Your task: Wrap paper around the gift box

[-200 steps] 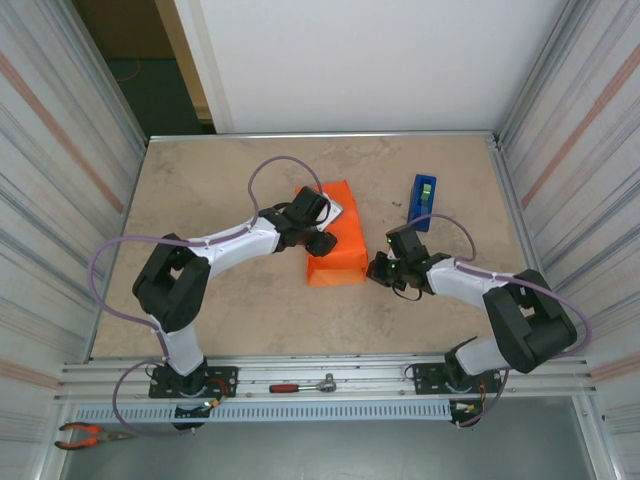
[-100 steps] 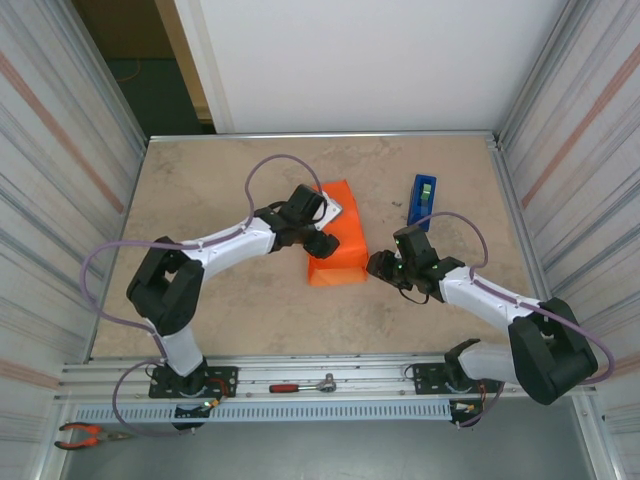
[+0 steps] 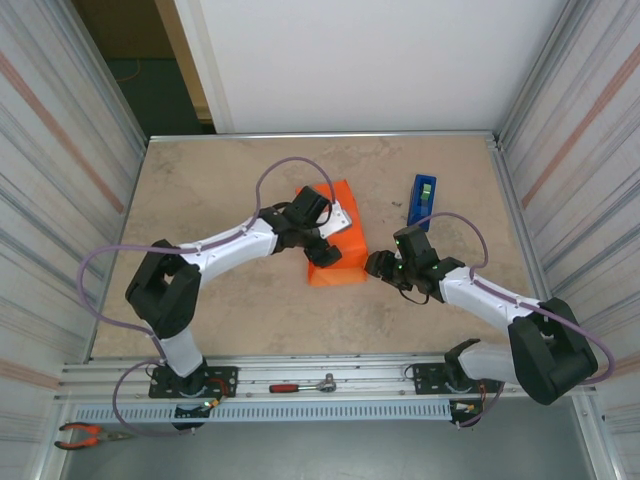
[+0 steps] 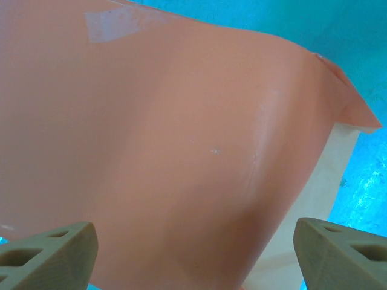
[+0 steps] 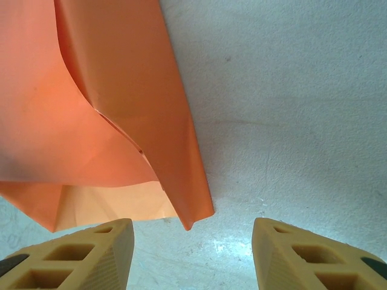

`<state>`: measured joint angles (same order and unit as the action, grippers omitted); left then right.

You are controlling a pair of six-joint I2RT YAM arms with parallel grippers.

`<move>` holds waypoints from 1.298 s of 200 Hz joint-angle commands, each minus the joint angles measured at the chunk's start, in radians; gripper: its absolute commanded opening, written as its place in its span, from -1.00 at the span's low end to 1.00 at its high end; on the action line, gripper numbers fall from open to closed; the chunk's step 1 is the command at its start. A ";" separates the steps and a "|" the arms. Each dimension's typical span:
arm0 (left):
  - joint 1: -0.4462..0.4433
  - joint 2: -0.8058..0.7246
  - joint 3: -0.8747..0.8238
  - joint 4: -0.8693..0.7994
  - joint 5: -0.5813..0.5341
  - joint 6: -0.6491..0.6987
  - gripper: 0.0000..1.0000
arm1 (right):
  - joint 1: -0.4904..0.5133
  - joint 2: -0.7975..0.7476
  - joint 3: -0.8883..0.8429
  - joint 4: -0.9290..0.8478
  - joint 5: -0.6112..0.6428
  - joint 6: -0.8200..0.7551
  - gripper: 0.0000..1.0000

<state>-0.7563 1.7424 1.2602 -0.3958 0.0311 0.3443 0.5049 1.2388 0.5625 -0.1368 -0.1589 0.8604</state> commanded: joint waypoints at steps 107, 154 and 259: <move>-0.035 0.051 -0.099 0.094 -0.167 0.049 0.40 | 0.021 0.064 -0.001 0.068 -0.049 0.026 0.05; -0.041 0.055 -0.096 0.092 -0.162 0.047 0.36 | 0.023 0.130 0.025 0.080 -0.043 0.016 0.03; -0.044 0.072 -0.102 0.089 -0.162 0.047 0.34 | 0.024 0.194 0.099 0.075 -0.046 -0.014 -1.00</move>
<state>-0.7940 1.7733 1.1812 -0.2863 -0.1329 0.3805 0.5179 1.4544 0.6384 -0.0551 -0.2028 0.8551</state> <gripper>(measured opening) 0.672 0.043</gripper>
